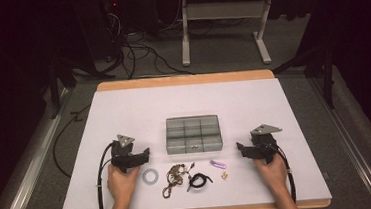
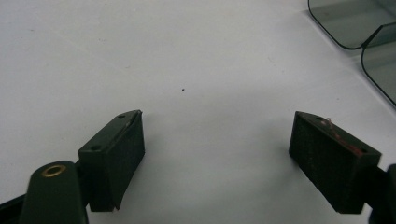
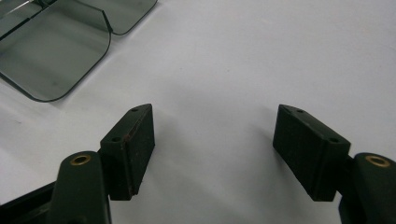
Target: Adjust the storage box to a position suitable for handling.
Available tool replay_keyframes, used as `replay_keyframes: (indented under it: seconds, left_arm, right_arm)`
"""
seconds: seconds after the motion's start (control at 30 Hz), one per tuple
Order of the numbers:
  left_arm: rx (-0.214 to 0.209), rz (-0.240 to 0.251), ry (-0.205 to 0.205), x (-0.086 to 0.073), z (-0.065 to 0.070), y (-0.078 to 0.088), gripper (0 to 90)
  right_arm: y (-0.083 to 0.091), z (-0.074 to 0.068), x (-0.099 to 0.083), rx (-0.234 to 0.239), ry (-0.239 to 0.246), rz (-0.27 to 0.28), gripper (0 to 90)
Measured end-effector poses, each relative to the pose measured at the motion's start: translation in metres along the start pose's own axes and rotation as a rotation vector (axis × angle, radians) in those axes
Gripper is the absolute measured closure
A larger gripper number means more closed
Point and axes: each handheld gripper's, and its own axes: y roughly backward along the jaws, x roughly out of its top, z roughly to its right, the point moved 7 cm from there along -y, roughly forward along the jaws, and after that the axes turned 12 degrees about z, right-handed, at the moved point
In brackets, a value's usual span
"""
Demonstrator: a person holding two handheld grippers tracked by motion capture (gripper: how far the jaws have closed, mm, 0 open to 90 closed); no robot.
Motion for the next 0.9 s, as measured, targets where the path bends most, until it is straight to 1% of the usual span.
replay_keyframes:
  seconds: [0.23, 0.47, 0.57, 0.73, 0.83, 0.9]
  left_arm:
    - [0.001, -0.003, -0.002, 0.0003, 0.0000, -0.0004, 18.6]
    - [0.001, -0.006, 0.001, 0.0007, -0.0002, -0.0005, 18.7]
    - [0.007, -0.003, 0.006, 0.0011, -0.0007, 0.0002, 20.7]
    - [-0.011, 0.000, 0.005, 0.0017, -0.0006, 0.0020, 24.0]
    - [-0.035, 0.007, 0.010, 0.0028, 0.0011, 0.0037, 25.3]
    - [-0.039, 0.015, 0.007, 0.0035, 0.0017, 0.0045, 26.0]
  right_arm:
    - [-0.0001, -0.0005, 0.0001, 0.010, 0.003, -0.001, 30.6]
    - [-0.0006, -0.0001, 0.0004, 0.009, 0.006, -0.001, 30.5]
    - [-0.0006, -0.0001, 0.0005, 0.010, 0.010, -0.002, 30.6]
    - [-0.0005, 0.0003, 0.0006, 0.011, 0.002, 0.000, 30.9]
    - [-0.0001, 0.0006, 0.0009, 0.011, -0.002, 0.001, 33.1]
    - [0.0002, 0.0009, 0.0010, 0.012, -0.006, 0.003, 34.8]
